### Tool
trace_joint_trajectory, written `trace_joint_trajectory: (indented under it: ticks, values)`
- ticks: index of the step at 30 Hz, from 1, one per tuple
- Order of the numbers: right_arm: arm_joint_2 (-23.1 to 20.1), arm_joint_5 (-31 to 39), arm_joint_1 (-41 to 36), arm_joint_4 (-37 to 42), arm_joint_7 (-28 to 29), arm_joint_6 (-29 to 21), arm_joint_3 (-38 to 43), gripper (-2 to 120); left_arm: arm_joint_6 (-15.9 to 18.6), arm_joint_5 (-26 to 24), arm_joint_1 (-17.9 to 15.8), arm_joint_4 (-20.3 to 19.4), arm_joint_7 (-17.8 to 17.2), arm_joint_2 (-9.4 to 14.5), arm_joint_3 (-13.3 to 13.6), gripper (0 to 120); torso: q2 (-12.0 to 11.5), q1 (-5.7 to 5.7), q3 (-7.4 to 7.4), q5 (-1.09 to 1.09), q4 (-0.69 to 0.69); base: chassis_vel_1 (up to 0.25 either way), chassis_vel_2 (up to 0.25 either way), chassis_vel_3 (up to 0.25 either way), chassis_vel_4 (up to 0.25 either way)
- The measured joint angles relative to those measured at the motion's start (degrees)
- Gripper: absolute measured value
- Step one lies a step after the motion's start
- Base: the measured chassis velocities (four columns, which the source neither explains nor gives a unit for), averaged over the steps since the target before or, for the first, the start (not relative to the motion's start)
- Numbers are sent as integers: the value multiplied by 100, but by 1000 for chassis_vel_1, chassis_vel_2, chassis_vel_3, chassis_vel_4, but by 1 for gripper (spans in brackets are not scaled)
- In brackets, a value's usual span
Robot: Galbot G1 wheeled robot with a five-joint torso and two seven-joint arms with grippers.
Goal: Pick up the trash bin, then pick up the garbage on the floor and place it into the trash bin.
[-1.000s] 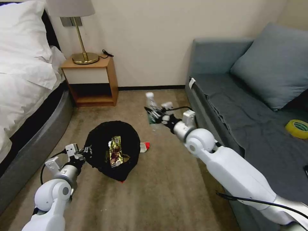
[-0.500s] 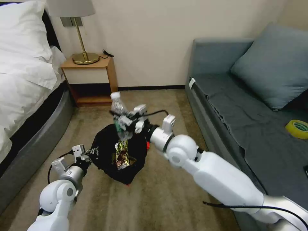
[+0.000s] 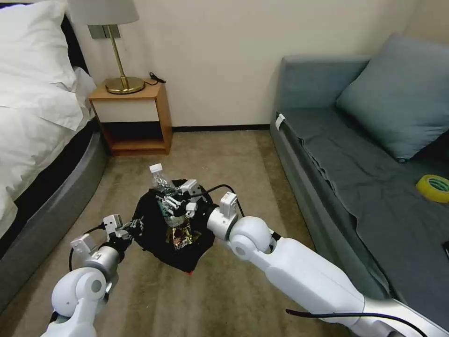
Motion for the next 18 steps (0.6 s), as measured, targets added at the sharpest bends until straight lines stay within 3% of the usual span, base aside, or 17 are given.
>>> trace_joint_trajectory:
  ticks: [1, 8, 9, 12, 14, 18]
  values:
    - [-12, -41, -30, -5, -8, 4, 8, 50, 0, -10, 1, -7, 0, -6, 0, 4, 0, 0, 0, 0, 0, 0, 0, 0, 0]
    - [-55, -257, -214, -33, -33, 13, 70, 71, -2, -32, 10, -69, -19, -89, 7, 4, -1, 0, 0, 0, 0, 0, 0, 0, 0]
    - [-55, -289, -251, -44, -35, 14, 113, 79, 18, -100, 19, -117, -51, -114, 7, 4, 0, 0, 0, 1, 0, 0, 0, 0, 0]
    - [-74, -350, -277, -64, -35, 20, 148, 86, 38, -154, 35, -159, -81, -120, 8, 4, 0, 0, 0, 0, 0, 0, 0, 0, 0]
    - [-85, -405, -327, -50, -10, 34, 260, 96, -15, -121, 30, -162, -139, -132, -23, 4, 0, 0, 0, 0, 0, 0, 0, 0, 0]
    - [-85, -477, -461, 63, 189, 75, 510, 99, -164, -39, 14, -160, -183, -136, -156, 4, 0, 0, 0, 1, 0, 0, 0, 0, 0]
